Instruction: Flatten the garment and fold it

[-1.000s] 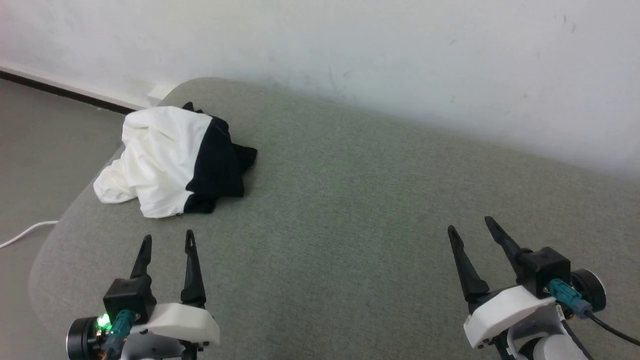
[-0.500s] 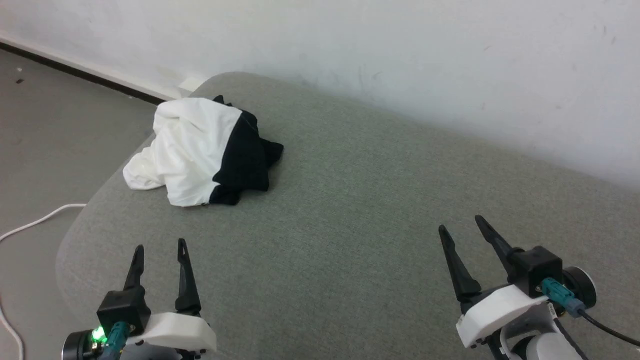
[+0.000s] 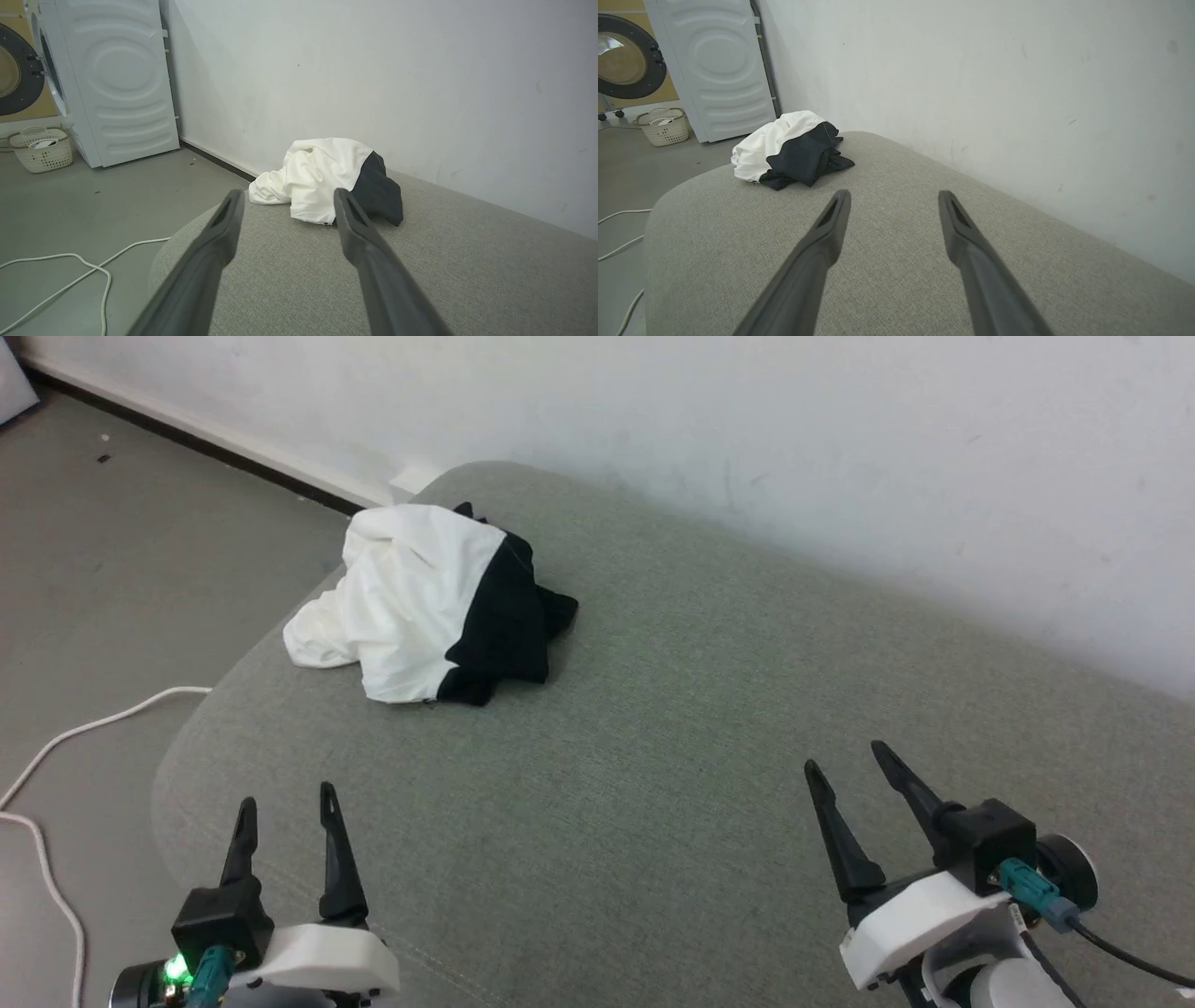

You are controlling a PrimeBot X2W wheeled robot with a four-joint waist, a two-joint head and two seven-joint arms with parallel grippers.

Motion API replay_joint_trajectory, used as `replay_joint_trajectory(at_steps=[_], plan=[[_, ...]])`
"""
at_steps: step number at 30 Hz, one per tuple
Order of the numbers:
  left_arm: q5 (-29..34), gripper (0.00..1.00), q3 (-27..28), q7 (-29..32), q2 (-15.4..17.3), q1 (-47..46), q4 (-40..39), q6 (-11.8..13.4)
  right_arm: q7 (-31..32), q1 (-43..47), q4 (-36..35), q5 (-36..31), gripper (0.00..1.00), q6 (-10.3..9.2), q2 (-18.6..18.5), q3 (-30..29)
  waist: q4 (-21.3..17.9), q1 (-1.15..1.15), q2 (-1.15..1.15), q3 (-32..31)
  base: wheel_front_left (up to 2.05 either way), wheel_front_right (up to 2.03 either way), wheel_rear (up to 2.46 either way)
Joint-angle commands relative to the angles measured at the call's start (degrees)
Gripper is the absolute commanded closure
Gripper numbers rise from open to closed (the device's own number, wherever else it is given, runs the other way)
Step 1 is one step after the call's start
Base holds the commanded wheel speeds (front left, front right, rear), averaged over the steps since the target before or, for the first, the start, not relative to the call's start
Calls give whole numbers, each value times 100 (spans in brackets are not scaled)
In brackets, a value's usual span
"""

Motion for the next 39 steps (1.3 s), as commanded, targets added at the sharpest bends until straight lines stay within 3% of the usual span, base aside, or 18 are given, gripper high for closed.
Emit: replay_joint_trajectory(at_steps=[1, 21, 29, 39], plan=[[-79, 0, -20, -67, 51, 104, -16, 76, -56, -95, 36, 57, 0, -10, 18, 40, 84, 0, 0, -1, 0, 0, 0], [-476, 0, 77, -299, 227, -156, 20, 283, -72, -234, 38, 24, 0, -12, 22, 189, 597, 0, 0, 290, 0, 0, 0], [-1019, 0, 194, 48, 499, -1806, 963, -340, 190, -545, -277, -357, 0, -12, 22, 168, 13, 0, 0, 1236, 0, 0, 0], [-1569, 0, 407, 1146, 1073, -4028, 2143, -779, 414, -1190, -742, -847, 0, -12, 8, 210, -1055, 0, 0, 2766, 0, 0, 0]])
